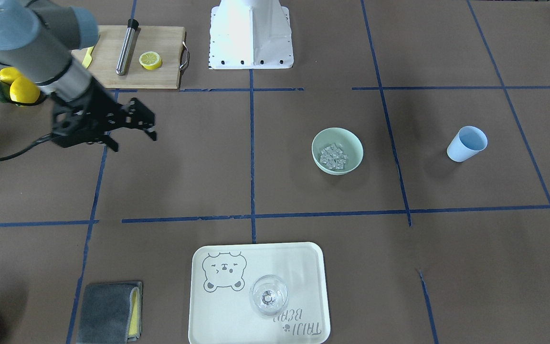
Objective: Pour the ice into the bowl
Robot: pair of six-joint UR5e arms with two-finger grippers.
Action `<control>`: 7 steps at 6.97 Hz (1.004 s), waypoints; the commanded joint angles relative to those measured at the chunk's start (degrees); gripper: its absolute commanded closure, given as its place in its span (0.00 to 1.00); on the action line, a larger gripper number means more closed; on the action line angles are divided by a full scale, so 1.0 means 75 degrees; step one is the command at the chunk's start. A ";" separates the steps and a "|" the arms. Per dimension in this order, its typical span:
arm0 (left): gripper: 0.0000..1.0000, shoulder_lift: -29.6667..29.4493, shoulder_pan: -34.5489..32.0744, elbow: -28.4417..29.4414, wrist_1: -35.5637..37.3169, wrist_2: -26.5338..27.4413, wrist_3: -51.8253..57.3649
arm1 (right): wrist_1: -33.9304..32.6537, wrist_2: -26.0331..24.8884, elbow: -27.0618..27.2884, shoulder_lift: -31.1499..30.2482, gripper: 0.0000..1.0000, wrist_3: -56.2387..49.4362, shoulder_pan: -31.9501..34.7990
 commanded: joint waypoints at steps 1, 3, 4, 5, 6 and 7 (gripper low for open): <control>0.00 -0.0004 0.0003 -0.0011 -0.0032 0.0000 0.0017 | -0.0001 -0.1555 -0.1584 0.2207 0.00 0.1566 -0.1573; 0.00 -0.0004 0.0003 -0.0011 -0.0090 0.0000 0.0017 | 0.0010 -0.2642 -0.3436 0.3933 0.00 0.2133 -0.2267; 0.00 0.0008 0.0003 -0.0011 -0.0172 0.0000 0.0005 | 0.0010 -0.2729 -0.4362 0.4602 0.00 0.2285 -0.2316; 0.00 0.0008 0.0003 -0.0011 -0.0173 0.0000 0.0005 | 0.0022 -0.2742 -0.4963 0.4969 0.01 0.2321 -0.2328; 0.00 0.0008 0.0014 -0.0011 -0.0185 0.0000 0.0005 | 0.0045 -0.2753 -0.5166 0.5077 0.09 0.2322 -0.2340; 0.00 0.0008 0.0014 -0.0011 -0.0185 -0.0012 0.0005 | 0.0046 -0.2754 -0.5203 0.5101 0.49 0.2333 -0.2340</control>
